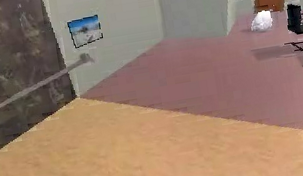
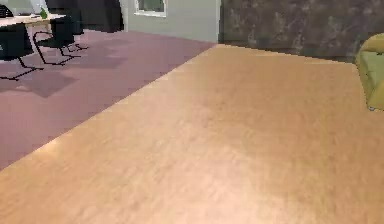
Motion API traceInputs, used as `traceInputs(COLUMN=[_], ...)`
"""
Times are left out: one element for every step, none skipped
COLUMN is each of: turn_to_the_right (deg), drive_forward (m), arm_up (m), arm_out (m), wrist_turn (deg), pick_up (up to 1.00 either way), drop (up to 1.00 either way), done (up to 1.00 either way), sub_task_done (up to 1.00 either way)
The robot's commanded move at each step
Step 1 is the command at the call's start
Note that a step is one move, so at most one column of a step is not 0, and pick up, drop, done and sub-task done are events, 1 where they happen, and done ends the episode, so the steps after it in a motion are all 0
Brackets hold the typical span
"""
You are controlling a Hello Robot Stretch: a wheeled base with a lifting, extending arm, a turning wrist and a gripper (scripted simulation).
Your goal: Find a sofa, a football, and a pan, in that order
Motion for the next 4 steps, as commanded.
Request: traceInputs(turn_to_the_right=[45.0, 45.0, 36.0, 0.0], drive_forward=[0.0, 0.0, 0.0, 1.0], arm_up=[0.0, 0.0, 0.0, 0.0], arm_out=[0.0, 0.0, 0.0, 0.0], wrist_turn=[0.0, 0.0, 0.0, 0.0], pick_up=[0.0, 0.0, 0.0, 0.0], drop=[0.0, 0.0, 0.0, 0.0], done=[0.0, 0.0, 0.0, 0.0], sub_task_done=[0.0, 0.0, 0.0, 0.0])
